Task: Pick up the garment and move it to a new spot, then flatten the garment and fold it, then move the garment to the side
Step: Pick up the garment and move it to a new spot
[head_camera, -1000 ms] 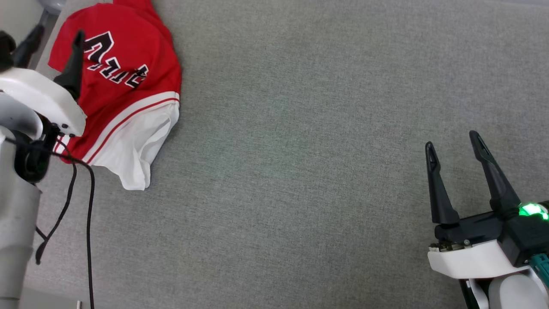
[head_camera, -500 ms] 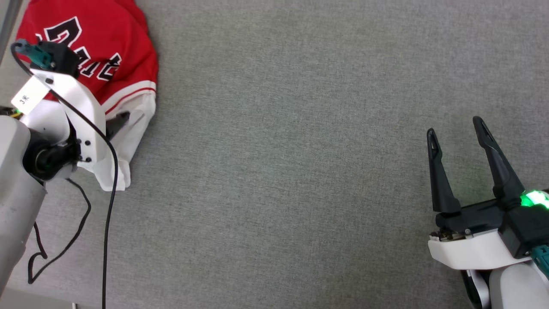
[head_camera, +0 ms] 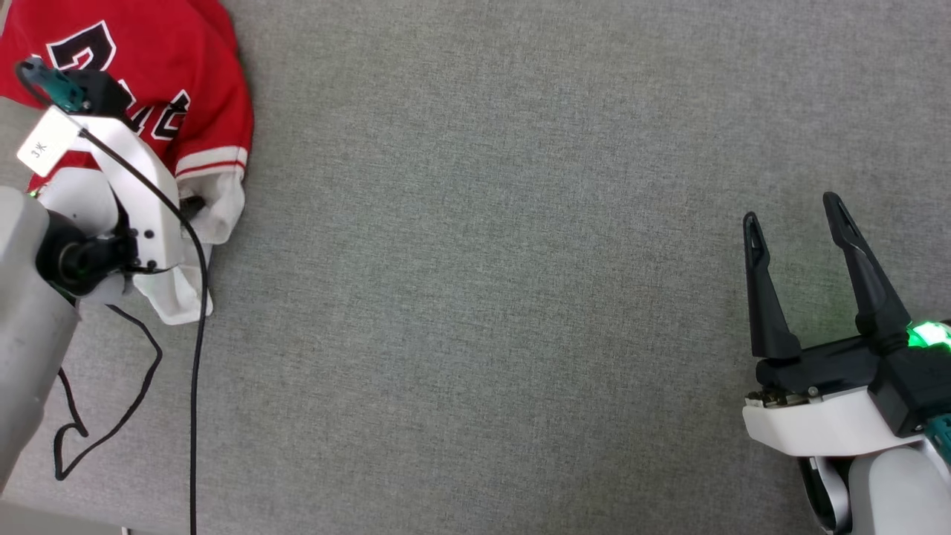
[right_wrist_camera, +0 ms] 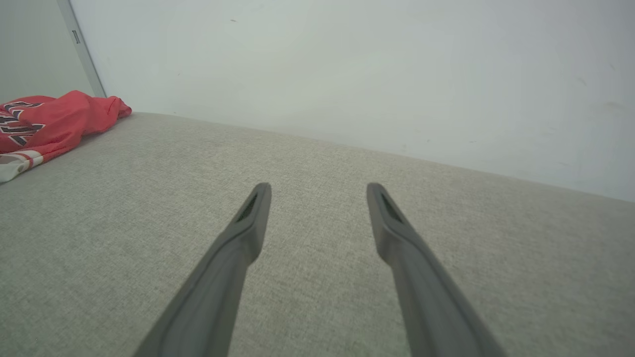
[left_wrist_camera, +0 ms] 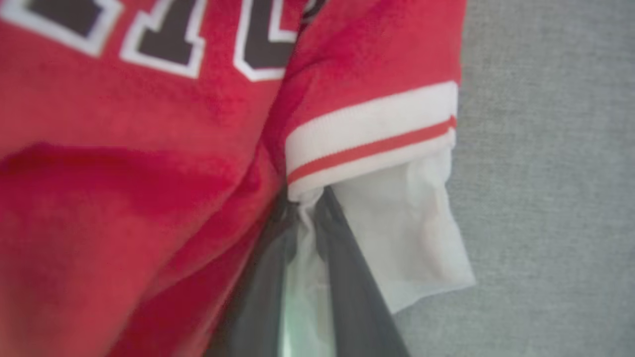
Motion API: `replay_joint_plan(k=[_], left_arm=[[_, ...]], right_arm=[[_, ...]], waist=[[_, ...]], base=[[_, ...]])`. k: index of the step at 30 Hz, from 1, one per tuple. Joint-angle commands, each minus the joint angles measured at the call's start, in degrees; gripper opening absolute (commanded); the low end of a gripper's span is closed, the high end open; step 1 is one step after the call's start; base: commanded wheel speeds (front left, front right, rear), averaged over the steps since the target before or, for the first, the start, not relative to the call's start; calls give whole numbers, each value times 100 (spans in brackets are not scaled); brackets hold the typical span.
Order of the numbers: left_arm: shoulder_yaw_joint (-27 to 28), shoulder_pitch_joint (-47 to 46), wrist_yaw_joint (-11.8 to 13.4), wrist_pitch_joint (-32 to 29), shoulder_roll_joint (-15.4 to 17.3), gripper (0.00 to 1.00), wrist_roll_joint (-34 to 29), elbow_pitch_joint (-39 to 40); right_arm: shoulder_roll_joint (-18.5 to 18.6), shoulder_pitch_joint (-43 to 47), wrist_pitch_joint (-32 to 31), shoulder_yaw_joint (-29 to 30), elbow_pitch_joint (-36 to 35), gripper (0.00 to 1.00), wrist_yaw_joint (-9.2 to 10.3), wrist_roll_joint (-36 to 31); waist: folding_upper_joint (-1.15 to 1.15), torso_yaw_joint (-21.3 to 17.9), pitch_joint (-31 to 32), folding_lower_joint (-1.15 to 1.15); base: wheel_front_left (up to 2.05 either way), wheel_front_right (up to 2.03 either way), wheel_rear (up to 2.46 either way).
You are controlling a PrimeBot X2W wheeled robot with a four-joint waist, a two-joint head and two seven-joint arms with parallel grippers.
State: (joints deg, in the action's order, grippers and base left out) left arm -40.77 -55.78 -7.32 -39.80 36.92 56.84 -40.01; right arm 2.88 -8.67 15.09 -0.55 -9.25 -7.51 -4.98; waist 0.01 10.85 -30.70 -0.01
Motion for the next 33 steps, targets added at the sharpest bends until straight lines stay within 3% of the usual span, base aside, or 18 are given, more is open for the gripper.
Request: replay_joint_plan(k=[1,13,19,26,33], left_arm=[[-316,331,-14,58,-319,0,68,-34],[-913,232,-7,949,518,0,148,1578],[-1184,177,-7,1070,709,0,93,2361],[-1566,-86,-7,1138,435,0,-8,3115],[-2059,-562,-7,1299,-163,0,-91,3445]], right_arm=[[-1,-80,12,-12,35,100,4,82],[-2,210,13,-91,276,100,4,515],[-2,312,12,-81,322,100,4,719],[-3,372,12,-32,343,100,4,935],[-4,318,12,69,300,100,4,1088]], waist=[[-1,7,75,1],[-1,-26,996,1],[-1,-116,1269,1],[-1,-474,1478,1],[-1,-1042,1371,1]], base=[[0,0,0],[0,0,0],[0,0,0],[0,0,0],[0,0,0]])
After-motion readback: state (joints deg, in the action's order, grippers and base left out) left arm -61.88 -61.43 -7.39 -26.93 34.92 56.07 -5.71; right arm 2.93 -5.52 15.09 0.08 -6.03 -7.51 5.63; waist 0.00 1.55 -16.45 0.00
